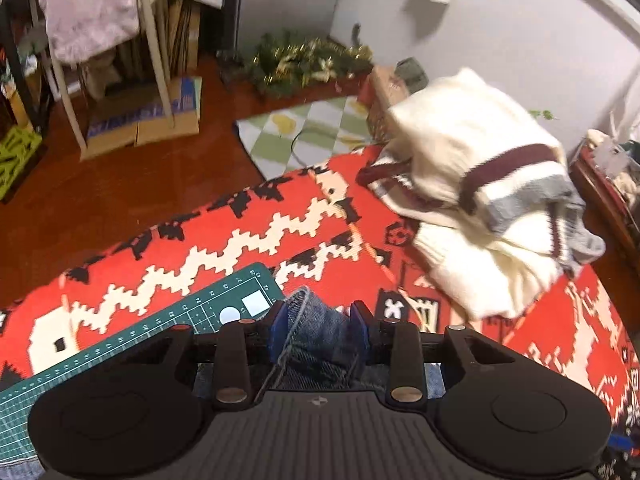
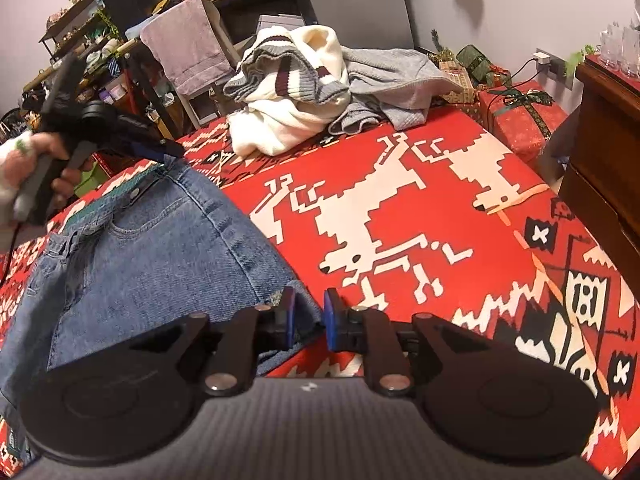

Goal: Fold clothes

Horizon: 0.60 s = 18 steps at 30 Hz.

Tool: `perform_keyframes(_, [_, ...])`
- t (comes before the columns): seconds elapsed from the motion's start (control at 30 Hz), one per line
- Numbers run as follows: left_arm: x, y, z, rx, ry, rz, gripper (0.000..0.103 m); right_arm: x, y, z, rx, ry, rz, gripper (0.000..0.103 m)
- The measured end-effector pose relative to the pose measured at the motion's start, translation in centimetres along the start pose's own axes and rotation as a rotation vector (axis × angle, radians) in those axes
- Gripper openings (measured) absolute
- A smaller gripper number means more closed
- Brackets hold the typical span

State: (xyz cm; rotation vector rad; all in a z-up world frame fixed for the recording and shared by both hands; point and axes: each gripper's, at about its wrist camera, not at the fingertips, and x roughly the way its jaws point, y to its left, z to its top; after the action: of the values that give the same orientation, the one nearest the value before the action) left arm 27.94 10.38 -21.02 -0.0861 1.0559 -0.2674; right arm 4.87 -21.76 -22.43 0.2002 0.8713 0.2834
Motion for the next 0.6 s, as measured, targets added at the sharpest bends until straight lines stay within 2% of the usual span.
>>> perform_keyframes(0.03, [0.0, 0.1, 0.1, 0.001, -0.013, 0.008, 0.005, 0.0, 0.3, 0.0, -0.021, 0.004, -0.01, 0.006])
perform_keyframes(0.23, [-0.8, 0.3, -0.4, 0.036, -0.117, 0.03, 0.005, -0.3, 2.1, -0.4, -0.101, -0.008, -0.088, 0.003])
perform_keyframes(0.5, [0.9, -0.6, -0.8, 0.076, -0.173, 0.093, 0.004, -0.5, 1.5, -0.5, -0.047, -0.02, -0.078, 0.005])
perform_keyframes(0.6, [0.6, -0.9, -0.1, 0.069, -0.182, 0.092, 0.009, -1.0, 1.4, -0.1, -0.021, -0.035, -0.07, 0.006])
